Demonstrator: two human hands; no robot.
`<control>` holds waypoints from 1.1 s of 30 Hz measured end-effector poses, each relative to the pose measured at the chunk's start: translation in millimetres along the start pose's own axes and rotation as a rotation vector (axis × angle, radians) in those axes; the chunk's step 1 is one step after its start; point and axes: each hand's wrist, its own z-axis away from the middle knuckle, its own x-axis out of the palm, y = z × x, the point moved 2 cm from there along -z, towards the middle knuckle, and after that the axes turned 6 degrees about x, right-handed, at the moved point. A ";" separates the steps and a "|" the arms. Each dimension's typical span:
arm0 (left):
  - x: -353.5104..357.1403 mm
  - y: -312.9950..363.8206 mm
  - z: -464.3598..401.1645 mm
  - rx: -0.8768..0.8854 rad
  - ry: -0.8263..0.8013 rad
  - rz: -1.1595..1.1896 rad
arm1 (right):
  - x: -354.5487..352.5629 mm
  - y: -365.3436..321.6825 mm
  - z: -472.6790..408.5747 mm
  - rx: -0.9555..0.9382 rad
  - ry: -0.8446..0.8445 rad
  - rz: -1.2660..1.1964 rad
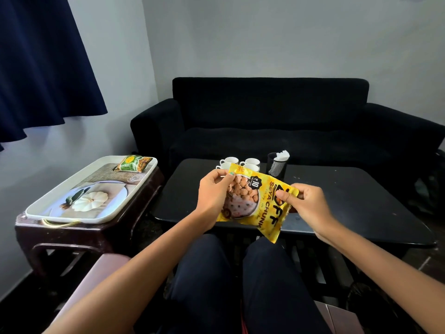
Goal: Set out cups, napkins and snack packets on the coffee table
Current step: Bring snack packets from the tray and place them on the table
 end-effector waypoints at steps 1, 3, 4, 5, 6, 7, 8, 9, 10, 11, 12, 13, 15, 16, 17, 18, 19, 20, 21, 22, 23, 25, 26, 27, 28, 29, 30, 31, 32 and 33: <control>-1.8 0.2 -1.3 0.024 -0.036 -0.019 | -2.1 -0.9 -0.6 -0.013 0.018 0.001; -3.1 -2.7 -2.6 0.034 -0.147 -0.050 | -6.6 -4.0 -1.8 -0.029 0.050 0.004; -2.1 -4.5 -1.3 0.002 -0.219 -0.054 | -8.3 -6.1 -2.0 -0.036 0.058 0.002; -0.6 -5.9 1.2 -0.059 -0.293 -0.044 | -9.3 -7.8 -2.0 -0.041 0.064 -0.008; 1.4 -8.8 3.5 -0.139 -0.358 -0.031 | -10.1 -9.1 -1.7 -0.042 0.071 -0.025; 3.2 -13.1 4.8 -0.213 -0.413 -0.028 | -10.8 -10.1 -1.7 -0.038 0.079 -0.043; 4.9 -17.6 5.7 -0.273 -0.460 -0.027 | -11.4 -11.1 -1.8 -0.028 0.085 -0.065; 7.0 -21.4 6.9 -0.318 -0.493 -0.020 | -12.0 -11.5 -2.4 -0.013 0.086 -0.092; 9.1 -23.6 9.3 -0.360 -0.511 0.004 | -12.4 -12.4 -2.7 0.003 0.080 -0.122; 12.3 -25.7 11.1 -0.383 -0.516 0.035 | -12.2 -13.7 -2.7 0.017 0.066 -0.148; 15.8 -27.3 12.4 -0.376 -0.512 0.067 | -12.0 -15.0 -2.2 0.025 0.048 -0.157; 18.9 -27.5 12.9 -0.332 -0.486 0.084 | -11.5 -16.2 -1.8 0.028 0.028 -0.149; 20.5 -23.4 13.1 -0.196 -0.396 0.041 | -11.2 -20.1 -0.6 0.022 -0.016 -0.105; 18.3 -21.7 11.8 -0.098 -0.371 -0.043 | -11.2 -22.2 -0.3 0.004 -0.038 -0.061; 15.7 -20.2 10.2 0.014 -0.370 -0.171 | -11.2 -23.6 0.4 -0.027 -0.068 0.001; 13.7 -18.4 9.6 0.125 -0.385 -0.322 | -10.3 -24.9 1.3 -0.063 -0.104 0.076; 13.0 -16.4 10.4 0.200 -0.424 -0.441 | -8.8 -25.4 2.6 -0.095 -0.146 0.150; 13.6 -15.8 11.5 0.207 -0.503 -0.498 | -6.4 -25.6 4.1 -0.110 -0.196 0.196; 16.3 -16.9 13.4 0.152 -0.611 -0.474 | -3.3 -26.1 6.2 -0.113 -0.251 0.207; 19.6 -18.7 17.6 0.077 -0.723 -0.427 | -0.3 -26.6 8.4 -0.113 -0.297 0.206; 22.8 -19.6 22.8 0.021 -0.810 -0.389 | 2.3 -27.1 10.0 -0.113 -0.330 0.206; 26.9 -21.2 28.8 -0.016 -0.874 -0.339 | 4.6 -28.3 11.6 -0.128 -0.343 0.207; 27.6 -21.9 29.5 -0.026 -0.861 -0.293 | 3.7 -29.3 11.2 -0.143 -0.321 0.196; 27.0 -21.6 29.0 -0.039 -0.825 -0.239 | 1.7 -30.5 9.6 -0.149 -0.281 0.162; 25.6 -20.5 27.9 -0.054 -0.772 -0.185 | -1.4 -31.5 7.3 -0.130 -0.229 0.095; 24.1 -18.8 26.0 -0.074 -0.711 -0.135 | -5.3 -32.0 4.6 -0.084 -0.176 0.010; 22.1 -17.3 23.3 -0.100 -0.647 -0.085 | -9.8 -31.3 1.5 -0.026 -0.127 -0.068; 20.5 -15.5 20.7 -0.122 -0.581 -0.041 | -14.2 -29.6 -1.5 0.033 -0.089 -0.140; 19.0 -13.9 18.3 -0.142 -0.513 -0.004 | -18.2 -27.3 -3.6 0.090 -0.074 -0.210; 17.7 -13.8 15.8 -0.163 -0.446 0.031 | -20.7 -25.2 -4.6 0.142 -0.088 -0.268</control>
